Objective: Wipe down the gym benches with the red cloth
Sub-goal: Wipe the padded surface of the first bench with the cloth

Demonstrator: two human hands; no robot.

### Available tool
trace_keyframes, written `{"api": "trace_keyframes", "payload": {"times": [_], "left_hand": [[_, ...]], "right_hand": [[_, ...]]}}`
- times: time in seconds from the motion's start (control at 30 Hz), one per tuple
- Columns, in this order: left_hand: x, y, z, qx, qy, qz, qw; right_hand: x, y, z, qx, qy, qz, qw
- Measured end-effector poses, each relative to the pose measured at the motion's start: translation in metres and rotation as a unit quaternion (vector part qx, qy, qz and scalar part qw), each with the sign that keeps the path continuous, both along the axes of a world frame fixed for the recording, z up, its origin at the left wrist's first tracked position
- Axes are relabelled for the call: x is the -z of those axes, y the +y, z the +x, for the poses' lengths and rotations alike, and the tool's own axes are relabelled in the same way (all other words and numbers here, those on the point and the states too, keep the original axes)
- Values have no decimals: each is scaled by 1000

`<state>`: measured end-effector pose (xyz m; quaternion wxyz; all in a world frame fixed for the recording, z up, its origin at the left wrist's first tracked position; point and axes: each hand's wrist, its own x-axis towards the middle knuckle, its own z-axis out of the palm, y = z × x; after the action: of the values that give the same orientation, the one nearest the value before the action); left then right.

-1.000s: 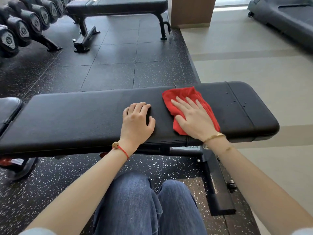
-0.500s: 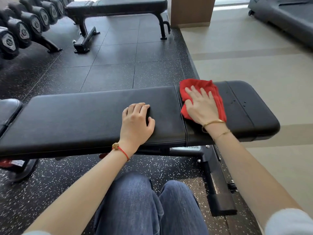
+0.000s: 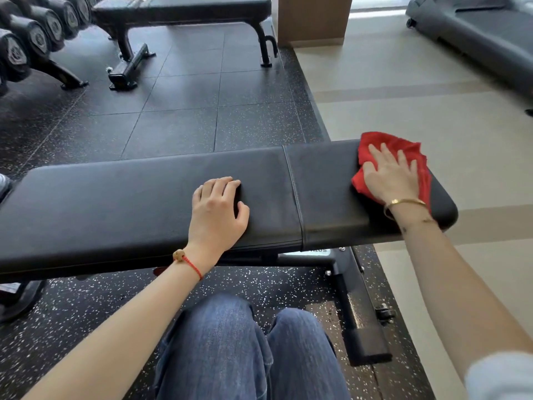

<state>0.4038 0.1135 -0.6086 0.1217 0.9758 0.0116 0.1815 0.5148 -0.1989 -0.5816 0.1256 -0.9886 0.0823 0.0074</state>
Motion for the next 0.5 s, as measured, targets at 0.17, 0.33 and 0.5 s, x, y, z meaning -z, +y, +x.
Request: {"api": "trace_keyframes", "payload": {"times": [0.17,0.33,0.5], "left_hand": [[-1,0,0,1,-4,-1,1000],[-1,2,-1,6,-5,-8,1000],[0,1,-1,6,-6,-9,1000]], "right_hand": [[1,57,-12,-146,-16,1,989],[10,28,-63,-178,-45,-22,983],[10,-25,-49,-38,-43,-20,998]]}}
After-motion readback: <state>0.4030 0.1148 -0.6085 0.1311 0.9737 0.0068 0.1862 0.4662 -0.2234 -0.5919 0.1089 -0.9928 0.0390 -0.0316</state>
